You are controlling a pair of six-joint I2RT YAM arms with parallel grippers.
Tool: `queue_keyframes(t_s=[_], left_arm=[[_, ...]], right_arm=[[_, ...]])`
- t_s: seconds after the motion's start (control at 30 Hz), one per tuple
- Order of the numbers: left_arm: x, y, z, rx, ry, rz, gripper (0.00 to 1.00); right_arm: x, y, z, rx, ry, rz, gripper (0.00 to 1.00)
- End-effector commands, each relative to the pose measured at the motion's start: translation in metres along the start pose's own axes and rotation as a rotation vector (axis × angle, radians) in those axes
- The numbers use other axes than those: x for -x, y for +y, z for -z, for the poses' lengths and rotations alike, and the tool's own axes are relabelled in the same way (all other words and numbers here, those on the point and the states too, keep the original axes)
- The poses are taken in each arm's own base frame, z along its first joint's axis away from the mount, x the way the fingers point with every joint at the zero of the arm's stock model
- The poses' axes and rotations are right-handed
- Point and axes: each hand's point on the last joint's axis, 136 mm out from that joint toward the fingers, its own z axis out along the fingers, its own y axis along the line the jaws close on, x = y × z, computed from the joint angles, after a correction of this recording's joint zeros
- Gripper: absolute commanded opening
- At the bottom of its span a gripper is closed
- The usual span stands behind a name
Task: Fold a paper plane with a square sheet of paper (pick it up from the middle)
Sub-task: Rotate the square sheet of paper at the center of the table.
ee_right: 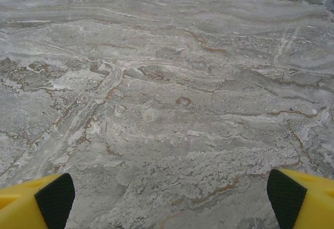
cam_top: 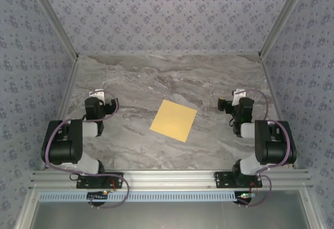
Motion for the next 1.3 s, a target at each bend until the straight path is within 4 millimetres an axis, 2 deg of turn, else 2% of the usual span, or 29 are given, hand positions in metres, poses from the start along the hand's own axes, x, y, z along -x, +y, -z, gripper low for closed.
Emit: queue_keyframes(t_s=[0.0,0.7,0.83,1.0,1.07,1.13,1.23,1.27], left_arm=[[0.017,-0.001,-0.003,-0.012,-0.052,-0.011,0.99],[0.017,-0.001,-0.002,-0.013,-0.056,-0.012,0.99],[0.025,0.003,0.012,0.009,-0.114,0.003,0.99],[0.046,0.024,0.033,0.138,-0.072,0.086,0.99],[0.056,0.026,0.042,0.151,-0.049,0.130,0.99],[0.067,0.026,0.053,0.153,-0.037,0.190,0.99],[0.080,0.025,0.070,0.160,-0.007,0.306,0.99],[0.082,0.024,0.075,0.160,0.018,0.340,0.99]], right_arm=[[0.006,-0.001,-0.004,-0.010,-0.008,-0.006,1.00],[0.007,-0.001,-0.001,-0.009,-0.022,-0.011,1.00],[0.021,-0.008,0.011,-0.053,-0.059,-0.018,1.00],[0.054,-0.014,0.032,-0.152,-0.021,-0.063,1.00],[0.059,-0.006,0.037,-0.146,0.044,-0.131,1.00],[0.056,0.006,0.040,-0.151,0.140,-0.199,1.00],[0.058,0.044,0.039,-0.095,0.244,-0.241,1.00],[0.059,0.062,0.037,-0.058,0.280,-0.249,1.00]])
